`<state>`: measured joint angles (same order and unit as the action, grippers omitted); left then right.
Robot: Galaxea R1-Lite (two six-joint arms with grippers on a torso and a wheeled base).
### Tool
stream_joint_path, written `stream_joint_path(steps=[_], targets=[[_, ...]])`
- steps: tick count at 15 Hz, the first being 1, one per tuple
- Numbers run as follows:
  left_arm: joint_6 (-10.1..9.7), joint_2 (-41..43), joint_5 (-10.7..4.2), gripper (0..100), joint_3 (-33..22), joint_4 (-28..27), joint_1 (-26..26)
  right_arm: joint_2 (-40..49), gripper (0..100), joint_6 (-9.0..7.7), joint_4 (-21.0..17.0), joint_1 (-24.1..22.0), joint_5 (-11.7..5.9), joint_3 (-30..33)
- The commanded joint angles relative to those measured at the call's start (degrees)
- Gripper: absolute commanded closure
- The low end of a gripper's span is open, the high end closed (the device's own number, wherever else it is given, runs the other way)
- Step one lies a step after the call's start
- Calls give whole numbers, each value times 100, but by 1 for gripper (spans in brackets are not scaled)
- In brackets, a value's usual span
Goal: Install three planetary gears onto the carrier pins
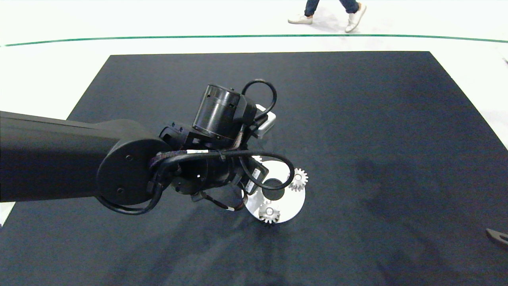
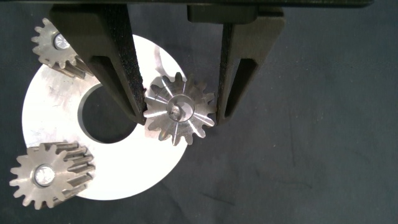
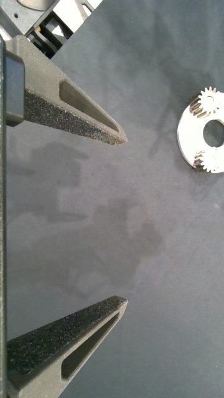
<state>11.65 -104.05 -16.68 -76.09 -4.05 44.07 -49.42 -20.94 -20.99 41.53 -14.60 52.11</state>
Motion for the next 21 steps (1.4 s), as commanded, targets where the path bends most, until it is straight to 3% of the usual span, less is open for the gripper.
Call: stream_joint_path(steps=[1, 21], targets=[[4, 25, -11, 87, 7, 18, -12, 3, 0, -15, -10, -5, -7, 0], [-14, 42, -11, 87, 156, 150, 14, 20, 0, -15, -10, 4, 1, 0]])
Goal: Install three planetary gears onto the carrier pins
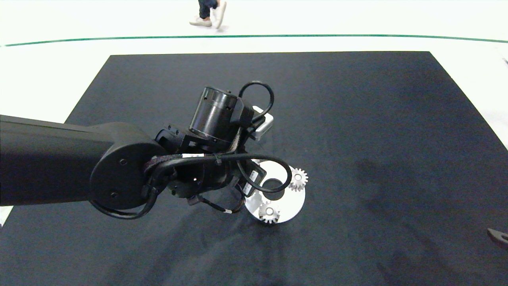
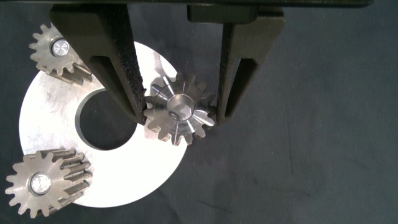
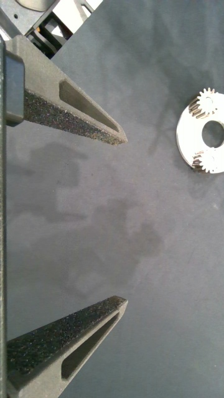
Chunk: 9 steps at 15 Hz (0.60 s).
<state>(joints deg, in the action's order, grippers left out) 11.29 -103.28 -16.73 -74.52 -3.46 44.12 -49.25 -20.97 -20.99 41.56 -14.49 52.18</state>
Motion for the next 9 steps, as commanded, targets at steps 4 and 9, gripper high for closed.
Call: stream_joint_path(steps=[4, 9], targets=[[40, -78, -6, 87, -1, 223, 71, 3, 0, -13, -10, 1, -10, 3], [40, -78, -6, 87, 25, 223, 79, 12, 0, -13, -10, 1, -10, -6]])
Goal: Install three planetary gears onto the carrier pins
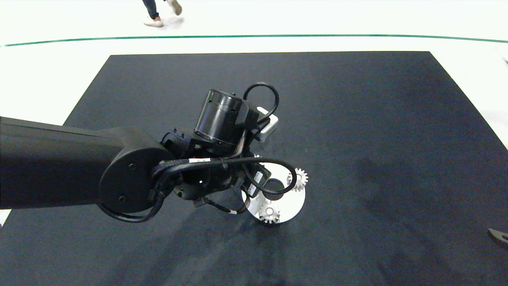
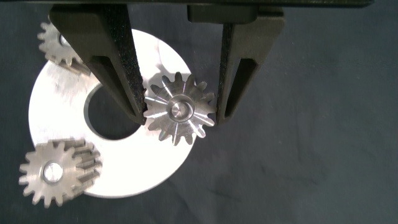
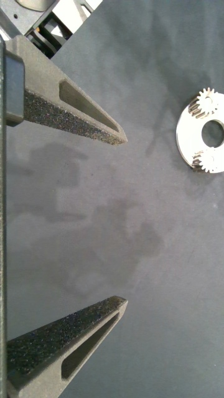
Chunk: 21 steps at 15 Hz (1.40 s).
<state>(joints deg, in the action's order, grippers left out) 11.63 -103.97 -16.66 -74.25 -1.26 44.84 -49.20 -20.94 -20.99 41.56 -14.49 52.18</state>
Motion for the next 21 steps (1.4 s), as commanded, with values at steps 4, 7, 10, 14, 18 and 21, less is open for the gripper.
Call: stream_joint_path(steps=[4, 7, 10, 14, 18, 21], targets=[[6, 0, -12, 87, 25, 3, 8, 7, 0, -15, -10, 1, -10, 3], [6, 0, -12, 87, 42, -6, 8, 7, 0, -15, -10, 1, -10, 3], [6, 0, -12, 87, 51, 3, 8, 7, 0, -15, -10, 1, -10, -6], [15, 9, -12, 0, 51, 3, 8, 7, 0, -15, -10, 1, -10, -6], [15, 9, -12, 0, 51, 3, 8, 7, 0, -15, -10, 1, -10, -6], [6, 132, -12, 0, 78, -15, -28, -2, 0, -15, -10, 1, -10, 3]])
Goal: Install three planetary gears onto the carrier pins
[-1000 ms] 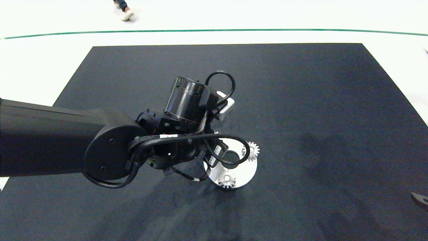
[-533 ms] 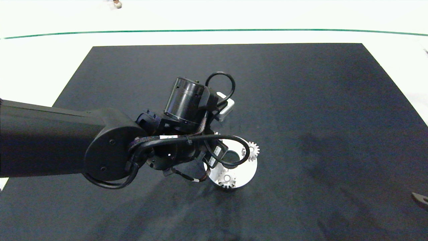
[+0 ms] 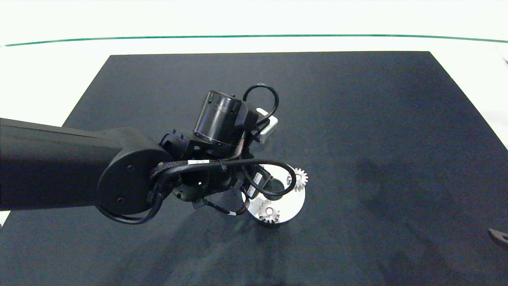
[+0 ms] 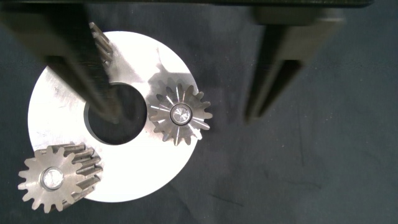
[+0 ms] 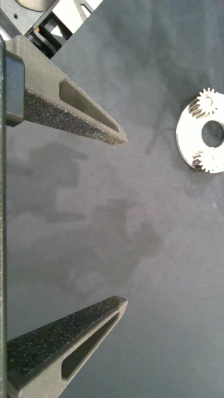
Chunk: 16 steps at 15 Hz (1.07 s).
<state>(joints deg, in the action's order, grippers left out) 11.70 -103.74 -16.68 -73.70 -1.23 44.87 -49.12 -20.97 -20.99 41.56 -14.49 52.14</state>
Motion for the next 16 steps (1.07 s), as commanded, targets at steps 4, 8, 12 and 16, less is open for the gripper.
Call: stream_joint_path(steps=[4, 8, 12, 16], targets=[[25, 1339, -11, 0, 647, -53, -620, 34, 0, -48, -10, 1, -27, -2], [236, 2508, -11, 0, 1438, -97, -1903, -10, 0, -39, 245, -271, -71, -28], [271, 3800, -29, 0, 2071, -61, -3125, 69, 0, -13, 640, -2196, -177, -415], [218, 5215, -248, 0, 3284, 185, -3187, 385, 0, 357, 2205, -3918, -177, -1470]])
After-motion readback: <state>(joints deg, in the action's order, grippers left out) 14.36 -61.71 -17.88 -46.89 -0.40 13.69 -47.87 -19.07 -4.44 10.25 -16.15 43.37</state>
